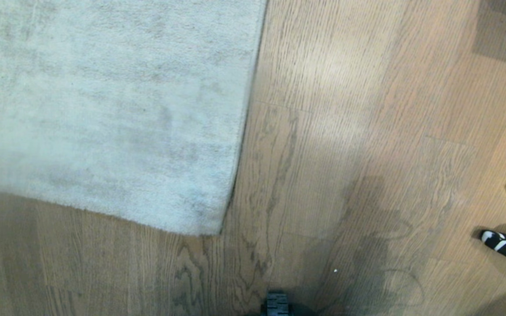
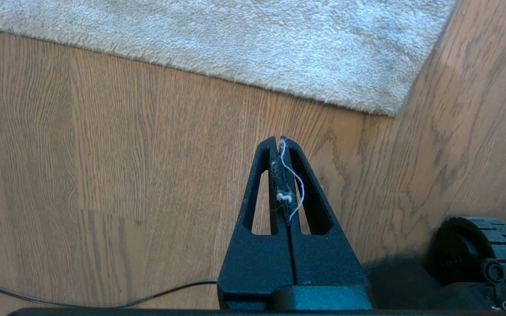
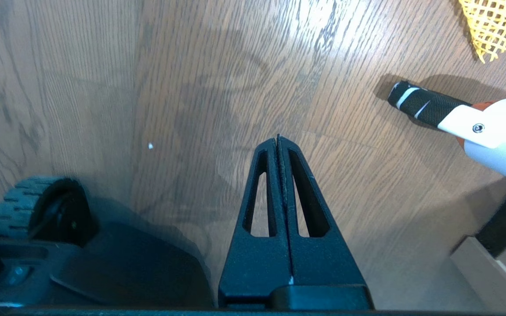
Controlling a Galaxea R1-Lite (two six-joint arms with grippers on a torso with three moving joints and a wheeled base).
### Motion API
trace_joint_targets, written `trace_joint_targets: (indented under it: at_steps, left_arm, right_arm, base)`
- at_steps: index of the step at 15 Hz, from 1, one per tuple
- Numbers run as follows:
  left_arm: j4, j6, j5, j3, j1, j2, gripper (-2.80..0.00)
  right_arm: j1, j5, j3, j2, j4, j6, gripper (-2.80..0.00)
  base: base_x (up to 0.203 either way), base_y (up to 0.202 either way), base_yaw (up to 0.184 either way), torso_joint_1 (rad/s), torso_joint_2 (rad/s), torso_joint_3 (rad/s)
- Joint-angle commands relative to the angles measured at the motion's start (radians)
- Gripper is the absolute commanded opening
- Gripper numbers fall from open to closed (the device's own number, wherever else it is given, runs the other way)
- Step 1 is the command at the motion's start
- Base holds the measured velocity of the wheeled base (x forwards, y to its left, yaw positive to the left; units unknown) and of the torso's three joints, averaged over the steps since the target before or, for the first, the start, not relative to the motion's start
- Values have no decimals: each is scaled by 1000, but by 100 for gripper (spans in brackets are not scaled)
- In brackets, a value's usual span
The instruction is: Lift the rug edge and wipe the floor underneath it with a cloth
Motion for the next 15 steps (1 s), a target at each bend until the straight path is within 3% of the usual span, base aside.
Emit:
trace_joint_targets:
  at_steps: [1,15]
  left_arm:
    - [0,-1,0,0,0,0,-280]
    - [0,-1,0,0,0,0,-280]
  right_arm:
    - [0,-1,1,-10,1,9,-280]
    - [0,-1,5,-10,-11,7,-280]
  base:
    - [0,0,0,0,0,0]
    - [0,0,0,0,0,0]
